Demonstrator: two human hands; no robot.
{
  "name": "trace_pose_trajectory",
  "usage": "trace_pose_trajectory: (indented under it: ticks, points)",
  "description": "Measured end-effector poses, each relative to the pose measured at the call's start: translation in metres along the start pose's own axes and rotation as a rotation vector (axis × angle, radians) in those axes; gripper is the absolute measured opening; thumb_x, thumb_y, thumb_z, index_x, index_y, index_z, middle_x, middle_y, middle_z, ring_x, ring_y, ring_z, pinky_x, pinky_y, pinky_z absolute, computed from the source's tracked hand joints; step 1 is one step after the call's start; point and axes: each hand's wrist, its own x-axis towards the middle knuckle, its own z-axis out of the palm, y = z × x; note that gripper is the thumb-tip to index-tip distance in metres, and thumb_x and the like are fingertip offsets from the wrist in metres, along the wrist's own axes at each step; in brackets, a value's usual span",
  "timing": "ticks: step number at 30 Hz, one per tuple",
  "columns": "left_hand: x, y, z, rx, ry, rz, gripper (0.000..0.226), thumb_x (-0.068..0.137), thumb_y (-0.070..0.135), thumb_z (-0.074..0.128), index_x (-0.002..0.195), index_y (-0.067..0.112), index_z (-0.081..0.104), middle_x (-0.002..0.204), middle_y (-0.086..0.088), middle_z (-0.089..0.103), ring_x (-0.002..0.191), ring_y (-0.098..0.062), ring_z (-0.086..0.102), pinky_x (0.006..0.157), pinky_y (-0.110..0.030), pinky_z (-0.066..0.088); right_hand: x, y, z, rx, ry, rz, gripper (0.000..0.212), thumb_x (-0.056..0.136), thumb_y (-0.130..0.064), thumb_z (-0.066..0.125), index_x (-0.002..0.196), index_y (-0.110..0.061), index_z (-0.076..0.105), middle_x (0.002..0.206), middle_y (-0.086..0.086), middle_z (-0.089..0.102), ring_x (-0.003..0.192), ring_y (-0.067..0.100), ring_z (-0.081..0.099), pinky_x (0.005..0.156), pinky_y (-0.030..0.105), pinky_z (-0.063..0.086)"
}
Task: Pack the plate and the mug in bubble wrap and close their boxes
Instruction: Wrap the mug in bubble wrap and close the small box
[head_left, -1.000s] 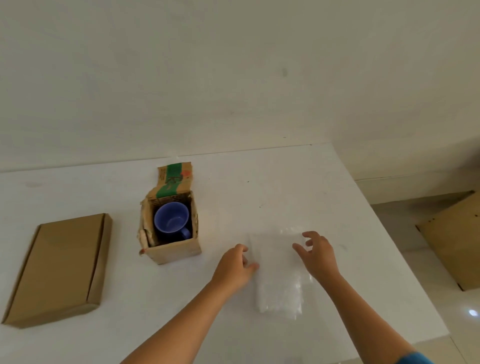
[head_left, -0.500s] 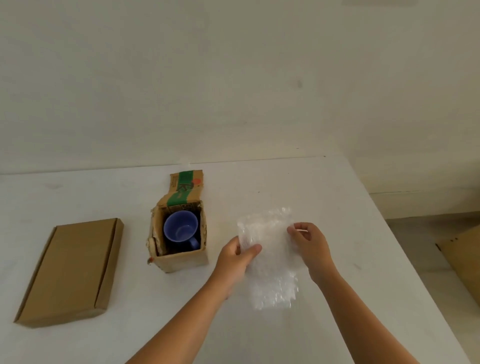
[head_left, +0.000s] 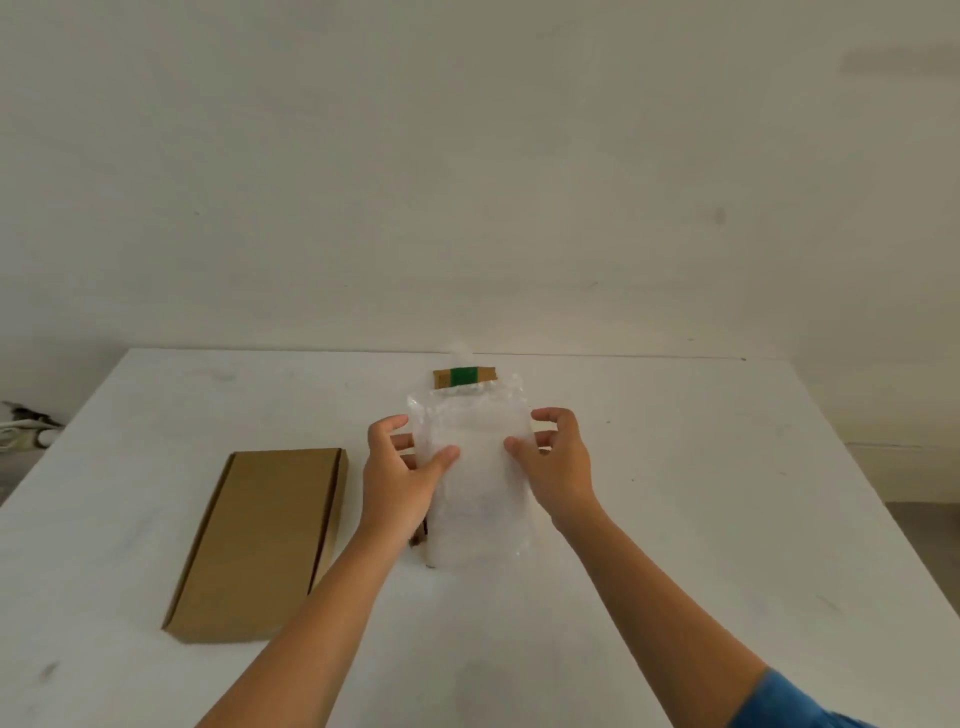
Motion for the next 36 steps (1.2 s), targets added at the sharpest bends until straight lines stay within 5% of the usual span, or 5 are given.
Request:
trace_pose_trajectory:
  ticks: [7, 19, 23, 27, 36]
  points:
    - [0.024, -0.035, -0.018, 0.43, -0.219, 0.244, 0.064, 0.072, 0.031, 0.077, 0.126, 0.017, 0.046, 0.12, -0.002, 0.044, 0.101, -0.016, 0.053, 0.083, -0.029, 0.052, -0.004, 0.012, 0.028, -0.253, 0.072, -0.047, 0.026, 0.086, -0.02, 0.064, 0.105, -0.018, 0.047, 0.077, -0.007, 0.053, 0.068, 0.011, 0.056, 0.054, 0.019, 0.042]
    - [0.032, -0.048, -0.02, 0.755, -0.378, 0.331, 0.055, 0.085, 0.05, 0.055, 0.131, 0.023, 0.048, 0.131, -0.005, 0.032, 0.122, -0.021, 0.033, 0.09, -0.033, 0.048, 0.0, 0.024, 0.024, -0.858, -0.043, -0.32, 0.028, 0.091, -0.031, 0.053, 0.113, -0.015, 0.06, 0.113, 0.005, 0.049, 0.104, 0.021, 0.046, 0.086, 0.028, 0.045]
    - [0.028, -0.049, -0.026, 0.685, -0.398, 0.368, 0.044, 0.093, 0.037, 0.046, 0.136, 0.024, 0.043, 0.137, -0.004, 0.027, 0.125, -0.019, 0.033, 0.095, -0.03, 0.045, 0.0, 0.008, 0.021, -0.933, -0.062, -0.37, 0.03, 0.091, -0.031, 0.055, 0.115, -0.015, 0.063, 0.122, 0.007, 0.046, 0.111, 0.023, 0.041, 0.093, 0.03, 0.043]
    - [0.019, -0.056, -0.029, 0.385, -0.294, 0.371, 0.041, 0.089, 0.025, 0.057, 0.128, 0.022, 0.043, 0.127, 0.0, 0.036, 0.1, -0.009, 0.054, 0.082, -0.021, 0.052, -0.007, -0.001, 0.025, -0.861, -0.196, -0.608, 0.044, 0.092, -0.025, 0.056, 0.133, -0.017, 0.043, 0.142, 0.004, 0.036, 0.13, 0.021, 0.033, 0.108, 0.03, 0.035]
    - [0.013, -0.069, -0.025, 0.2, -0.3, 0.201, 0.033, 0.09, 0.028, 0.055, 0.122, 0.031, 0.046, 0.116, -0.002, 0.051, 0.091, -0.002, 0.056, 0.069, -0.01, 0.044, 0.006, 0.003, 0.045, -1.063, -0.517, -0.407, 0.052, 0.095, -0.025, 0.045, 0.143, -0.013, 0.028, 0.138, 0.014, 0.035, 0.121, 0.03, 0.042, 0.104, 0.039, 0.04]
